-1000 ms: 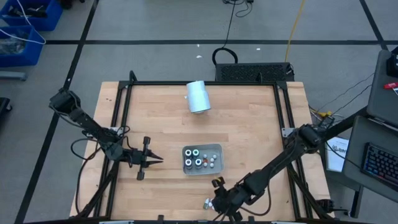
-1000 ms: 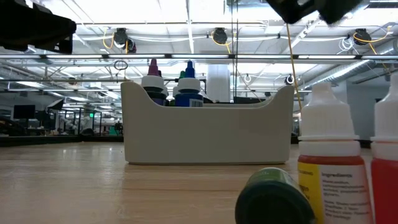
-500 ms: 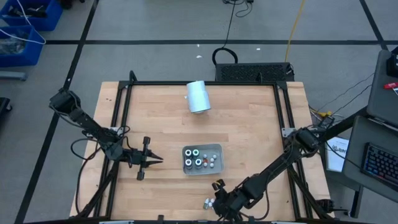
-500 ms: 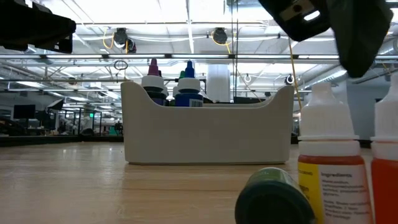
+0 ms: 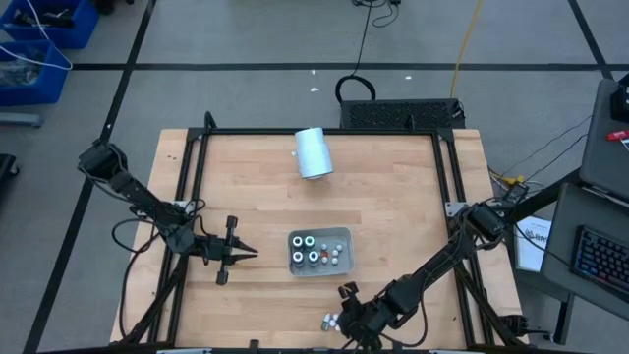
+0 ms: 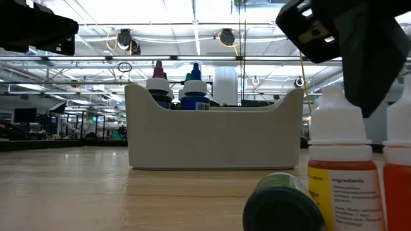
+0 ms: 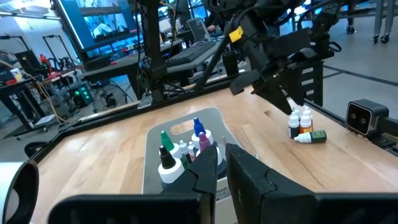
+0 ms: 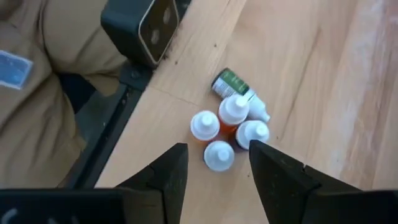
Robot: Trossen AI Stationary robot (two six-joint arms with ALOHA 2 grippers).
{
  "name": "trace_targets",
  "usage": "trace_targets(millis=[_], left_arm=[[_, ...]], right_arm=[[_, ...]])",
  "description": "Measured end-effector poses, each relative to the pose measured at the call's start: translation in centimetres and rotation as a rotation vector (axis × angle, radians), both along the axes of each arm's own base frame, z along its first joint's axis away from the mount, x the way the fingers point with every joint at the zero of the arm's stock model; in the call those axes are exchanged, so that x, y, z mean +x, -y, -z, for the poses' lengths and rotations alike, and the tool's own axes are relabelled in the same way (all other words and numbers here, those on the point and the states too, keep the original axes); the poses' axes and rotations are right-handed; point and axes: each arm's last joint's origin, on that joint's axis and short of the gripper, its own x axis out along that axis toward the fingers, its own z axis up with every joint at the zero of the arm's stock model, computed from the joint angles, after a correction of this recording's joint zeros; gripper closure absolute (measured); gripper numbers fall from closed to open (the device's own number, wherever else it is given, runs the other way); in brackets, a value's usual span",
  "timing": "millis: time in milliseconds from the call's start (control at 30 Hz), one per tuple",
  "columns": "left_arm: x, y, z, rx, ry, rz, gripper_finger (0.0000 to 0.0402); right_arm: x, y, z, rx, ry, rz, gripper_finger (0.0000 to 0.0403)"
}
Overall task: Pick & Place food coloring
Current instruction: Put the small violet food coloring into the gray bin
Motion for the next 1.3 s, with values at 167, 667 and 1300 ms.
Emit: trace_targets(millis=[167,667,1300], left_arm=[[0.0,0.0,0.0,0.0,0.0,0.0,0.036],[0.0,0.0,0.0,0.003,0.0,0.0,0.036],[0.0,0.0,0.0,0.004,0.0,0.0,0.036]], right_arm=[[-0.1,0.2,0.2,-0.014,-0.001,0.026,0.0243],[0.4,-0.1,1.0,-0.003,0.027,0.056,0.0243],[0.2,-0.1,1.5,0.009,-0.023,0.062,0.0315]])
